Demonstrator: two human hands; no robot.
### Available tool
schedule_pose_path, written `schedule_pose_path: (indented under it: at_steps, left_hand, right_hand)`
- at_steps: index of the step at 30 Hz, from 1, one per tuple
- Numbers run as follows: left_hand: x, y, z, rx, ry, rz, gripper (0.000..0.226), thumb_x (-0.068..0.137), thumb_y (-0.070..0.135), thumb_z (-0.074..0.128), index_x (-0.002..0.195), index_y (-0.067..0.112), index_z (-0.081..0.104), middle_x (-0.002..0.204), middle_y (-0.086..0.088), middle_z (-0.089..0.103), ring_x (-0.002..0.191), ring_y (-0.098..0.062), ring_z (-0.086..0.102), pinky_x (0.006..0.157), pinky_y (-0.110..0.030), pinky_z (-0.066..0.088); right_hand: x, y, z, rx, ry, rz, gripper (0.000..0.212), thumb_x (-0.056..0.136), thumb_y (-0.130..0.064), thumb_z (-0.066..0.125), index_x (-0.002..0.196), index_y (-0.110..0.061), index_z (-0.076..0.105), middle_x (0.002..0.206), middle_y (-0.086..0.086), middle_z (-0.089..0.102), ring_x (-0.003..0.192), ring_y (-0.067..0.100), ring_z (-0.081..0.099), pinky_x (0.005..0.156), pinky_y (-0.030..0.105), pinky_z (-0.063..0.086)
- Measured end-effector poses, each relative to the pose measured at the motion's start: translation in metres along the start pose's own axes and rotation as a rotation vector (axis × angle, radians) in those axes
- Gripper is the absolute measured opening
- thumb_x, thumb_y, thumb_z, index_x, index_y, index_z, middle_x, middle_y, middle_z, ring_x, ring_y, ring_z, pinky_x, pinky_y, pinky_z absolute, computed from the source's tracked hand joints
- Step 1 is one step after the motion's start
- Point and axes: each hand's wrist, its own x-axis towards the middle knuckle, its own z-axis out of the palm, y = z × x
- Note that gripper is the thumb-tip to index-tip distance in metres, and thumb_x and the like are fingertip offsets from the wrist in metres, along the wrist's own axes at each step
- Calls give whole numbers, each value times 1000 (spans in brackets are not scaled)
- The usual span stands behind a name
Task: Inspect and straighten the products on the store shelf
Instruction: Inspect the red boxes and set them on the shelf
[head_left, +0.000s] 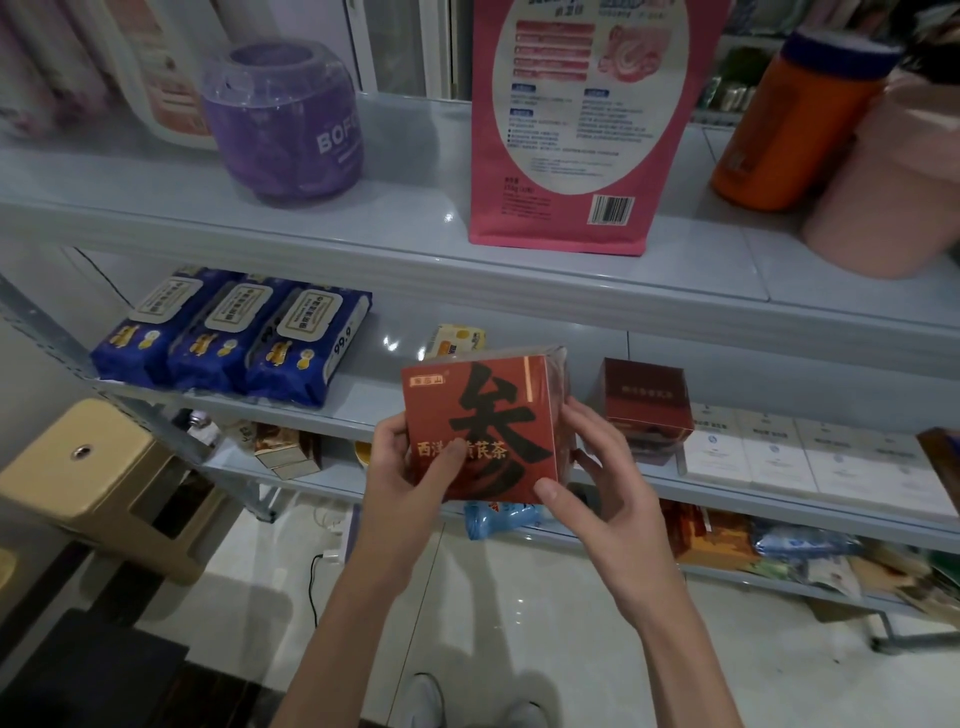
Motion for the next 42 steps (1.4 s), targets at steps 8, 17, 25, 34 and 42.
schedule_pose_path:
  at_steps: [8, 17, 25, 34, 42]
  left_hand:
    - [-5, 9, 5, 45, -58, 48, 57, 84, 35, 71, 135, 20, 52, 113, 3, 75, 107, -16, 72, 78, -24, 59]
    - [-11, 18, 13, 291, -172, 257, 48, 94, 29, 66, 141, 29, 54, 140, 4, 54, 127, -13, 54, 86, -15, 54]
    - [-12, 17, 16, 306, -184, 243, 45, 99, 20, 60, 143, 29, 50, 138, -1, 51, 123, -3, 54, 80, -12, 55]
    - [-13, 11, 18, 39, -59, 82, 34, 91, 34, 59, 120, 18, 51, 121, -8, 69, 108, -17, 70, 77, -19, 57]
    - [-13, 6, 17, 17, -60, 55, 38, 91, 35, 58, 122, 15, 50, 116, -4, 73, 105, -15, 72, 77, -18, 57]
  right_hand:
    - [-5, -2, -1, 49, 4, 18, 74, 77, -26, 84, 141, -36, 50, 148, -17, 55, 137, 4, 52, 113, 36, 48]
    - [-3, -2, 1, 145, 206, 232, 27, 91, -55, 52, 110, -72, 58, 112, -32, 70, 103, -11, 65, 89, 30, 52]
    - [-4, -4, -1, 196, 214, 255, 25, 94, -51, 50, 115, -64, 54, 106, -42, 67, 101, -20, 62, 85, 24, 48]
    - [-6, -2, -6, 18, 72, 63, 63, 86, -47, 70, 140, -64, 46, 141, -24, 39, 135, 5, 47, 102, 32, 56]
    - [-4, 0, -5, 12, 75, 44, 52, 91, -54, 67, 138, -66, 48, 143, -15, 37, 135, -3, 41, 107, 32, 52]
